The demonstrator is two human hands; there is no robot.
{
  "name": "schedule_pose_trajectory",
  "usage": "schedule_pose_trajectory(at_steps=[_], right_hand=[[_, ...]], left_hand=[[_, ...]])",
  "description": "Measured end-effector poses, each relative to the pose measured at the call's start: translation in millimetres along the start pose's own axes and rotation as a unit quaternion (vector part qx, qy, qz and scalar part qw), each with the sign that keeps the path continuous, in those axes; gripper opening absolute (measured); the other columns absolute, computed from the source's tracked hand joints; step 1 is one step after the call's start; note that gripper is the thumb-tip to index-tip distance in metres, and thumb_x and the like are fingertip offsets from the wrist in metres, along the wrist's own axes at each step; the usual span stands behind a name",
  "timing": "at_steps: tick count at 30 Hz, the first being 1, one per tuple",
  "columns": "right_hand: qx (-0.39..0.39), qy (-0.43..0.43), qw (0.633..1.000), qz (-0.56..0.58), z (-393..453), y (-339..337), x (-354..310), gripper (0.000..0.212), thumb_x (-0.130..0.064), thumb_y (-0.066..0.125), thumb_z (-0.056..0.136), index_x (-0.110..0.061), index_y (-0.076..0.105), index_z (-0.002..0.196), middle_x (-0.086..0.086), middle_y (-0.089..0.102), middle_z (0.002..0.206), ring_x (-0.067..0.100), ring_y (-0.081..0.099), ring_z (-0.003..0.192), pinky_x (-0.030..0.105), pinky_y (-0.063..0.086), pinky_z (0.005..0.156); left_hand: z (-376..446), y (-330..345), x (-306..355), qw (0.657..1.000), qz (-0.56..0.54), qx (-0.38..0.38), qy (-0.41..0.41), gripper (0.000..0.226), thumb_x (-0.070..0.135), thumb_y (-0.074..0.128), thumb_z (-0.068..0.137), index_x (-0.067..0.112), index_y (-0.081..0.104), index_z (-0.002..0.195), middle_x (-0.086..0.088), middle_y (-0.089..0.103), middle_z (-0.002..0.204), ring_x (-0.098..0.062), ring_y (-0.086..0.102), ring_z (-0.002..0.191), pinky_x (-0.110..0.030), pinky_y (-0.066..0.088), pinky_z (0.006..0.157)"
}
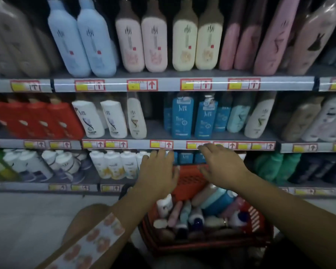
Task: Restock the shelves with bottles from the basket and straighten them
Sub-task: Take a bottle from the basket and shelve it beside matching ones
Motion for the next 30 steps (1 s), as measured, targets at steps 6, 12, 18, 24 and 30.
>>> schedule_pose_trajectory(at_steps=[6, 12, 18, 24, 30], right_hand=[[-0.075, 0.028, 0.997, 0.014, -34.1, 76.3, 18.8, 0.058, -0.049, 0.05, 0.095, -0.017, 0.043, 0.143, 0.008, 0.049, 0.142, 0.032, 0.047, 0.129, 0.043, 0.046, 0.101], [-0.225, 0.039, 0.97, 0.08, -42.8, 150.9, 27.4, 0.053, -0.039, 0.066, 0.089, -0.018, 0.05, 0.135, 0.011, 0.046, 0.14, 0.032, 0.048, 0.124, 0.039, 0.049, 0.086], [-0.28, 0.021, 0.957, 0.073, -50.5, 171.5, 31.6, 0.051, -0.035, 0.062, 0.092, -0.019, 0.05, 0.139, 0.006, 0.047, 0.142, 0.029, 0.052, 0.125, 0.038, 0.045, 0.086], [-0.35, 0.034, 0.931, 0.092, -57.7, 181.5, 50.8, 0.048, -0.039, 0.061, 0.094, -0.015, 0.053, 0.135, 0.008, 0.055, 0.135, 0.028, 0.056, 0.122, 0.042, 0.046, 0.097], [-0.315, 0.075, 0.939, 0.116, -52.4, 186.7, 88.3, 0.037, -0.024, 0.059, 0.095, -0.014, 0.056, 0.131, 0.01, 0.057, 0.133, 0.03, 0.057, 0.119, 0.042, 0.049, 0.097]], left_hand=[[-17.5, 79.7, 20.1, 0.997, 0.013, -0.081, 0.002, 0.049, 0.05, 0.034, 0.1, 0.02, 0.044, 0.137, -0.009, 0.051, 0.133, -0.031, 0.048, 0.12, -0.045, 0.039, 0.098], [-14.8, 126.3, 20.2, 0.992, 0.011, -0.125, 0.012, 0.05, 0.048, 0.036, 0.1, 0.017, 0.043, 0.138, -0.012, 0.049, 0.138, -0.031, 0.048, 0.124, -0.046, 0.042, 0.1], [-13.8, 153.4, 41.0, 0.985, 0.019, -0.16, 0.053, 0.064, 0.051, 0.036, 0.098, 0.019, 0.029, 0.153, -0.008, 0.04, 0.149, -0.03, 0.043, 0.129, -0.044, 0.042, 0.102], [43.0, 181.4, 88.7, 0.975, 0.058, -0.161, 0.139, 0.062, 0.044, 0.044, 0.098, 0.018, 0.028, 0.152, -0.009, 0.042, 0.144, -0.031, 0.047, 0.124, -0.045, 0.045, 0.096], [88.6, 242.7, 141.8, 0.956, 0.032, -0.237, 0.168, 0.072, 0.038, 0.059, 0.091, 0.021, 0.027, 0.152, -0.008, 0.045, 0.143, -0.03, 0.051, 0.123, -0.044, 0.048, 0.096]])
Point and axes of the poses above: each hand's wrist, its own z-axis towards the middle knuckle, its own y-axis out of the palm, x = y × z, the point moved 8 cm from there along z, towards the middle knuckle
